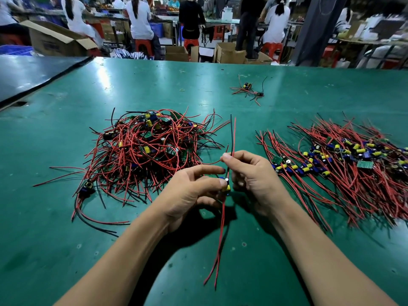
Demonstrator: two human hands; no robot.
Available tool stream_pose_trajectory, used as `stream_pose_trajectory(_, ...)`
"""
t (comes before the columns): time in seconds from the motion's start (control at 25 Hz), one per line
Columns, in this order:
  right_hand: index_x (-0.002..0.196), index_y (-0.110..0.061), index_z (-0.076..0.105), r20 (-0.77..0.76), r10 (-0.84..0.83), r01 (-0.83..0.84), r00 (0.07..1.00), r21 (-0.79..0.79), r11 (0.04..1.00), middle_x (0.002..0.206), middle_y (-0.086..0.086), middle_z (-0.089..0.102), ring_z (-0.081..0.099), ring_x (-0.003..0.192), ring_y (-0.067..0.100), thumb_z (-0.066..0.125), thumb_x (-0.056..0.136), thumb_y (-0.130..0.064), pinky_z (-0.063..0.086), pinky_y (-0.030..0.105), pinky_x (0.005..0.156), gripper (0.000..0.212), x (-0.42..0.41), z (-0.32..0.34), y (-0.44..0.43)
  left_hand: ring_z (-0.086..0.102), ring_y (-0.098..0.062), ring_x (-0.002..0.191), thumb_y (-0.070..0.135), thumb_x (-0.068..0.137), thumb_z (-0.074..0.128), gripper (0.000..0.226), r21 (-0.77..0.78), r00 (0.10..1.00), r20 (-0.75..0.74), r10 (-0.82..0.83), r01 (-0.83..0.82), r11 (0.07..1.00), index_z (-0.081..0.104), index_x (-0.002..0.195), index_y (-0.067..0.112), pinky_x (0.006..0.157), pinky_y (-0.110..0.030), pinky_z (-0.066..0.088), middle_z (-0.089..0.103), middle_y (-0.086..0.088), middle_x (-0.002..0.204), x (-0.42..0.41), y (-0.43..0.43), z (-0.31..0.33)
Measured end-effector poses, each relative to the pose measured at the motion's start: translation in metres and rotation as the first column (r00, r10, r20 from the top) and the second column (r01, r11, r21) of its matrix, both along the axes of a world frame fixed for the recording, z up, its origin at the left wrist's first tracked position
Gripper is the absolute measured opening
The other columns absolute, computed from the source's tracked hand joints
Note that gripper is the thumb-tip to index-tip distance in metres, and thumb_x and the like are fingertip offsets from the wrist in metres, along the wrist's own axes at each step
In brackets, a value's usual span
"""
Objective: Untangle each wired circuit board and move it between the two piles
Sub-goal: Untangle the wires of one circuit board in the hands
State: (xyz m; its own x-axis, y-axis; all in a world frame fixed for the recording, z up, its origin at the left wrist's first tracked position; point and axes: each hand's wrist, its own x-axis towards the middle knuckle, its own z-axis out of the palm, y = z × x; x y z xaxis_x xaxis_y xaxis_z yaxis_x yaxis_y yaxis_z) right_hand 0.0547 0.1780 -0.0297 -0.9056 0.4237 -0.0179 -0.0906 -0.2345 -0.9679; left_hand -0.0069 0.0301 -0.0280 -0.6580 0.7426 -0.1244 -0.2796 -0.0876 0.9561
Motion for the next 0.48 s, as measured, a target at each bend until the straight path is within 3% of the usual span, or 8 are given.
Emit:
stream_pose_trajectory(0.12, 0.080, -0.011, 0.054, 0.016, -0.007, 0.008, 1.000, -0.039, 0.999, 0.046, -0.004, 0.034, 0.026, 0.037, 0.006, 0.074, 0.074, -0.034, 0.020, 0.018, 0.038, 0.031, -0.0011, 0.0015, 0.0029, 0.055, -0.019, 0.056, -0.005, 0.083, 0.065, 0.014, -0.087, 0.989, -0.144, 0.027, -0.040, 0.995, 0.075, 0.088, 0.005, 0.050, -0.025, 0.052, 0.064, -0.009, 0.067, 0.0066, 0.0044, -0.0019)
stream_pose_trajectory(0.28, 0.069, -0.016, 0.063, 0.028, 0.049, -0.048, 0.998, -0.046, 0.998, 0.048, -0.001, 0.037, 0.028, 0.038, 0.008, 0.074, 0.075, -0.037, 0.024, 0.019, 0.038, 0.025, 0.0002, 0.0028, -0.0030, 0.055, -0.018, 0.059, 0.014, 0.089, 0.067, 0.016, -0.064, 0.991, -0.120, 0.057, -0.065, 0.996, 0.072, 0.081, 0.002, 0.048, -0.022, 0.048, 0.064, -0.011, 0.072, 0.0088, 0.0053, -0.0021)
stream_pose_trajectory(0.48, 0.073, -0.017, 0.069, 0.075, 0.090, -0.087, 0.993, -0.042, 0.995, 0.056, 0.007, 0.042, 0.039, 0.044, 0.013, 0.075, 0.077, -0.044, 0.043, 0.022, 0.044, 0.029, 0.0032, 0.0017, -0.0049, 0.064, -0.021, 0.055, 0.010, 0.090, 0.066, 0.013, -0.049, 0.993, -0.076, 0.086, -0.090, 0.995, 0.072, 0.081, 0.003, 0.046, -0.020, 0.049, 0.069, -0.014, 0.074, 0.0101, 0.0058, -0.0018)
